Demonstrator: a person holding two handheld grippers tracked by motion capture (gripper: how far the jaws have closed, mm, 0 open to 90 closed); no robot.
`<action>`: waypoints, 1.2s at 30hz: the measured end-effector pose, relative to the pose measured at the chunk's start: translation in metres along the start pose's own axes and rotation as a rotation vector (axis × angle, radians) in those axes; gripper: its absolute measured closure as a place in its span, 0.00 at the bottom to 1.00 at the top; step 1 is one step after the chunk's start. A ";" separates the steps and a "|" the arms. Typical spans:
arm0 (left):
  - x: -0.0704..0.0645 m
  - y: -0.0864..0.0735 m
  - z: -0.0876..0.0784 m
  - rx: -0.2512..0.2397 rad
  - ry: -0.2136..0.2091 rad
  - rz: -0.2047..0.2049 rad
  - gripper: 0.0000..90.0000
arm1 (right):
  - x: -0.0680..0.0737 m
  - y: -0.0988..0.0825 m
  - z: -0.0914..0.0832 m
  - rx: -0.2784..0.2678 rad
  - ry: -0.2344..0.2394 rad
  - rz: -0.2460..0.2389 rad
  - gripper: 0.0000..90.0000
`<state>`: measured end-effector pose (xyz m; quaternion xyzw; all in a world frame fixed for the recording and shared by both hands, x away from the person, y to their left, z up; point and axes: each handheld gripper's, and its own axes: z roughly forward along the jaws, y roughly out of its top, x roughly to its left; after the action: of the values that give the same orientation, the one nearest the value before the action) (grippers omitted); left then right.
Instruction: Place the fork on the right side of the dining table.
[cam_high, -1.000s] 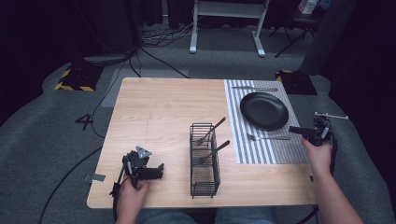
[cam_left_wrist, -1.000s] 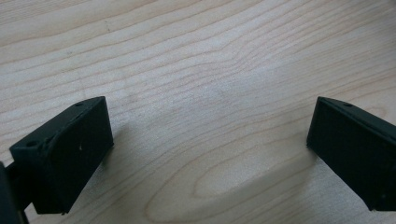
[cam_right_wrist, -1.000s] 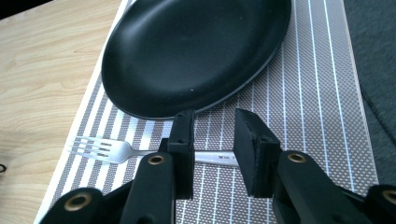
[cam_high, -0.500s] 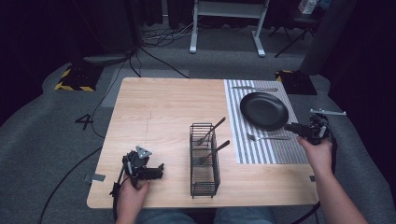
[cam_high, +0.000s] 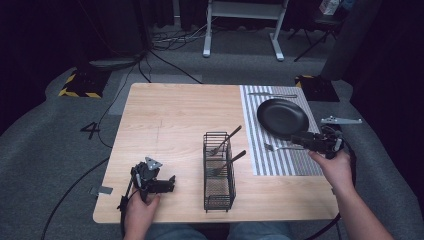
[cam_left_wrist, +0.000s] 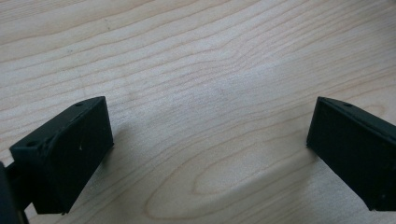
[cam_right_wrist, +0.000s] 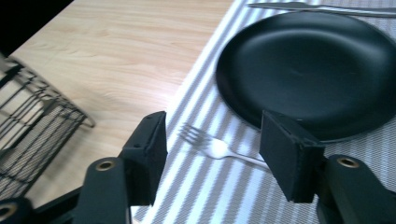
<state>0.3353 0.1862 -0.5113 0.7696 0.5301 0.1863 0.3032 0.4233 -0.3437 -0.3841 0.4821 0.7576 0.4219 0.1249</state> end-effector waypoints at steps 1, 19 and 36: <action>0.000 0.000 0.000 0.002 -0.001 0.001 0.00 | 0.003 0.000 0.001 0.007 0.010 -0.007 0.43; 0.000 -0.004 -0.004 0.005 -0.011 0.016 0.00 | 0.052 -0.009 0.008 0.031 0.142 -0.105 0.39; 0.000 -0.004 -0.004 0.005 -0.012 0.015 0.00 | 0.087 -0.047 0.021 0.071 0.230 -0.220 0.33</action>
<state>0.3297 0.1889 -0.5111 0.7756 0.5229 0.1828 0.3027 0.3625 -0.2689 -0.4136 0.3487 0.8297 0.4309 0.0656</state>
